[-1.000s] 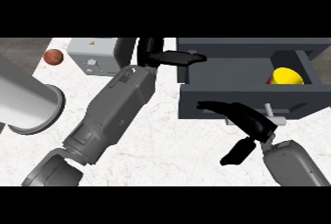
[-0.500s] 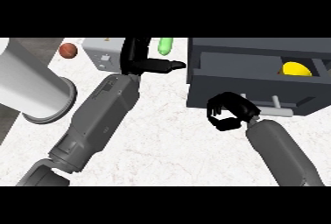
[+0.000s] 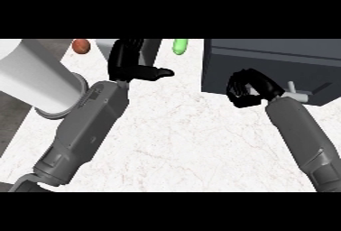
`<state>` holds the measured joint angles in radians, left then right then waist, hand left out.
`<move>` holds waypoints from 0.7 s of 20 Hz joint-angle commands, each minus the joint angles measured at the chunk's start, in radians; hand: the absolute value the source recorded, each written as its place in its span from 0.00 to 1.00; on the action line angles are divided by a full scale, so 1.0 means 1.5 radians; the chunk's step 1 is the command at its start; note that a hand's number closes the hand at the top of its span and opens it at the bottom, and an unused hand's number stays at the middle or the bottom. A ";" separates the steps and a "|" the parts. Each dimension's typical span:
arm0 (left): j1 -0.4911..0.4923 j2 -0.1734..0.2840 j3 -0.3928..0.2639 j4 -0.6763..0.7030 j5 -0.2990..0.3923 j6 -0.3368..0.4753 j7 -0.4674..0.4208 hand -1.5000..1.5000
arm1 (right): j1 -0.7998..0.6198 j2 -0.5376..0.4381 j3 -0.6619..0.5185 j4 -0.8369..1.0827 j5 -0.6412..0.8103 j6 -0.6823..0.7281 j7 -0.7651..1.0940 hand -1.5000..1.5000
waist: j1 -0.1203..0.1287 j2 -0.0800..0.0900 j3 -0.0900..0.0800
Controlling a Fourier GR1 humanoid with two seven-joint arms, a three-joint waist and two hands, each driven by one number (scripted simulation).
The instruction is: Pick up the cup, place it into the drawer and close the drawer
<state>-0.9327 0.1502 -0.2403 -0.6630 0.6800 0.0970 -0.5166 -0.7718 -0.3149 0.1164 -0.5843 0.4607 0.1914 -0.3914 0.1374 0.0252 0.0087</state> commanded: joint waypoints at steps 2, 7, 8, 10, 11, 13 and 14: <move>0.022 0.010 -0.010 -0.024 -0.002 -0.019 0.014 0.00 | -0.108 -0.042 -0.065 0.066 -0.020 -0.030 0.023 1.00 | 0.023 0.009 -0.002; 0.044 0.031 -0.009 -0.036 0.001 -0.047 0.012 0.00 | -0.117 -0.072 -0.083 0.060 -0.040 -0.009 0.022 1.00 | 0.040 0.014 -0.003; 0.037 0.038 -0.006 -0.038 0.004 -0.048 0.020 0.00 | -0.110 -0.076 -0.087 0.062 -0.045 -0.005 0.017 1.00 | 0.035 0.015 -0.003; 0.042 0.036 -0.010 -0.044 0.002 -0.049 0.020 0.00 | -0.115 -0.084 -0.091 0.055 -0.052 0.005 0.022 1.00 | 0.043 0.014 -0.003; 0.044 0.036 -0.009 -0.044 0.006 -0.059 0.023 0.00 | -0.117 -0.084 -0.097 0.051 -0.061 0.013 0.020 1.00 | 0.042 0.016 -0.003; 0.051 0.052 -0.006 -0.051 0.009 -0.070 0.027 0.00 | -0.114 -0.100 -0.097 0.040 -0.062 0.022 0.024 1.00 | 0.054 0.013 -0.004; 0.052 0.040 -0.011 -0.052 0.005 -0.064 0.022 0.00 | -0.112 -0.102 -0.097 0.038 -0.066 0.030 0.019 1.00 | 0.049 0.016 -0.003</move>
<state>-0.8671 0.2060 -0.2530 -0.7295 0.6871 0.0140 -0.4853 -0.7664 -0.3539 0.0502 -0.5677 0.3502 0.3459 -0.4400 0.1753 0.0313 0.0157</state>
